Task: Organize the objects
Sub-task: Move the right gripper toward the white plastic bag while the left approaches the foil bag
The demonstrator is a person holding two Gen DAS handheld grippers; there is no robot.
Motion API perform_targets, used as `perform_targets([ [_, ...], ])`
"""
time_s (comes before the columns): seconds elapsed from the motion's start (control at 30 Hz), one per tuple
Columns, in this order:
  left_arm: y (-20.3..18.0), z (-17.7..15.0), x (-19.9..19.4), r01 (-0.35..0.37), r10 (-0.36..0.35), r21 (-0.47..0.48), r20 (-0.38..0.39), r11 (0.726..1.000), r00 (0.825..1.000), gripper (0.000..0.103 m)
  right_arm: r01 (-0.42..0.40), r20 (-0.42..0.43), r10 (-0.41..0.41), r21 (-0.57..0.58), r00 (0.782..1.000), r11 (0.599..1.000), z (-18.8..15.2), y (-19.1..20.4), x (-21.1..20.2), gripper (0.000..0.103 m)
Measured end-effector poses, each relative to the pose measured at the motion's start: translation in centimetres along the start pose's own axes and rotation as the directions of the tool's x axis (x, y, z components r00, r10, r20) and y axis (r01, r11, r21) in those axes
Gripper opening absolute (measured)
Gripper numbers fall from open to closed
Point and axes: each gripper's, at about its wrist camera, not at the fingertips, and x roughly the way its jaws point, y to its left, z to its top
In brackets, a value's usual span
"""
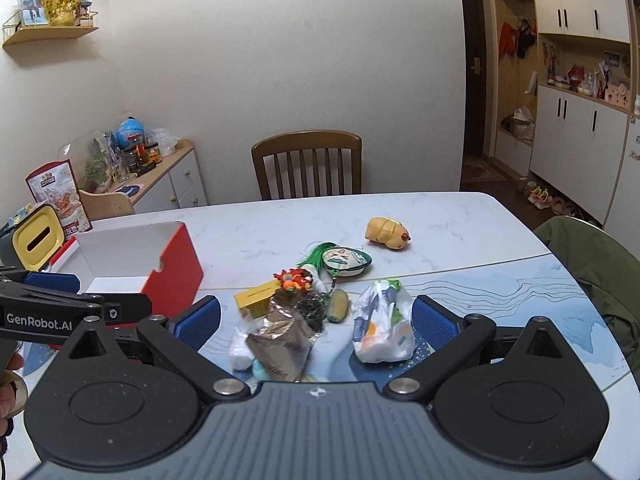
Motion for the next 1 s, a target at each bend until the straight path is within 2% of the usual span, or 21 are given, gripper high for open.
perform_targets([
  [0.43, -3.1, 0.6, 4.0, 0.021, -0.021, 0.0, -0.028, 1.0, 0.999, 0.103, -0.004, -0.05, 0.002, -0.046, 0.999, 0.999, -0.2, -4.0, 4.6, 0.102],
  [0.63, -4.9, 0.4, 5.9, 0.042, -0.041, 0.052, -0.022, 0.998, 0.999, 0.103, 0.009, -0.08, -0.015, -0.073, 0.997, 0.997, -0.2, -5.8, 7.5, 0.102],
  [0.83, -5.9, -0.4, 8.7, 0.067, -0.061, 0.079, -0.066, 0.995, 0.996, 0.102, 0.023, -0.135, -0.032, -0.071, 0.99, 0.997, -0.1, -7.5, 10.5, 0.1],
  [1.0, -6.0, -1.1, 10.9, 0.05, -0.042, 0.063, -0.113, 0.997, 0.993, 0.096, -0.002, -0.173, -0.01, -0.073, 0.985, 0.997, -0.4, -8.2, 12.8, 0.093],
])
